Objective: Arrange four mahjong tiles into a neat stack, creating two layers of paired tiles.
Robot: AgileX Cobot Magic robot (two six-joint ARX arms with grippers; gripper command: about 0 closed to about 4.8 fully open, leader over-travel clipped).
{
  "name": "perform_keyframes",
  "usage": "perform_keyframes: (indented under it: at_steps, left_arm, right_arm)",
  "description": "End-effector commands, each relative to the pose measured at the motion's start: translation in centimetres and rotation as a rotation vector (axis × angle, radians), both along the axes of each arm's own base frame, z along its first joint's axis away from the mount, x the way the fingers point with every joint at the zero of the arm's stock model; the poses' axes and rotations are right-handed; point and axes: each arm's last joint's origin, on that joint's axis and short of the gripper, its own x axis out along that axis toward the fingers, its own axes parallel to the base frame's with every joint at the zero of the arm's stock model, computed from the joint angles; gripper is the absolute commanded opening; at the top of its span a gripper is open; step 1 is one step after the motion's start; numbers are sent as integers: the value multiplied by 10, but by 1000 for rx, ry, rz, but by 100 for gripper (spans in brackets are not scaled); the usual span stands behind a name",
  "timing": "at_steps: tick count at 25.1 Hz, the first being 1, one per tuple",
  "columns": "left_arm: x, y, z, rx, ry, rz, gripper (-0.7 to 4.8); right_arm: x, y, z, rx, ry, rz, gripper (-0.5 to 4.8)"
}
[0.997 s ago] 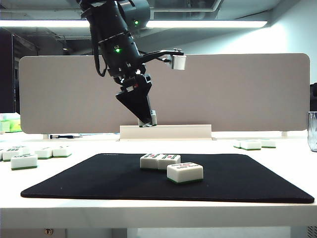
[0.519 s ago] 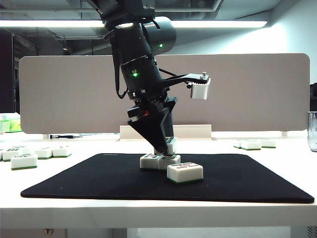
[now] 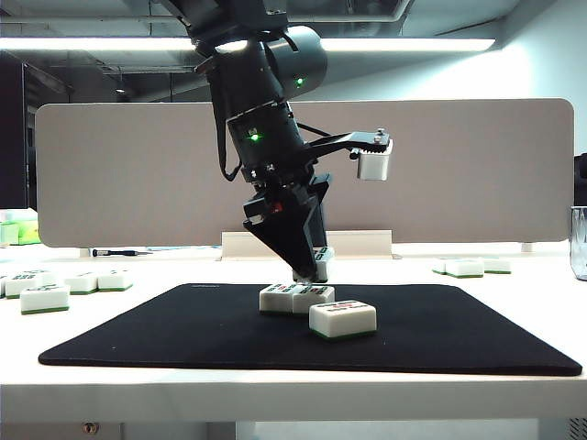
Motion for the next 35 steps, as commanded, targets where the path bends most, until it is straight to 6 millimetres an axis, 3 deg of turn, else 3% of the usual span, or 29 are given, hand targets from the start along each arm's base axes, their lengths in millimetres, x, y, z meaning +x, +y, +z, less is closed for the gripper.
perform_keyframes:
  at_steps: [1,17,21,33,34,35]
  left_arm:
    - [0,-1,2,-9,-3,-2,121]
    - [1,-2,-7,-5,31,-11,135]
    - [2,-1,-7,10,18,0,247]
    - [3,-2,-7,14,-2,7,257]
    - [3,-2,-7,13,-4,7,325]
    - [3,-2,-7,12,-4,7,353]
  right_arm:
    - [-3,0,0,0,-26,4,-1]
    - [-3,0,0,0,-26,4,-1]
    - [-3,0,0,0,-26,5,-1]
    - [-3,0,0,0,-25,5,-1]
    - [-3,0,0,0,-21,5,-1]
    - [-3,0,-1,-1,-16,5,-1]
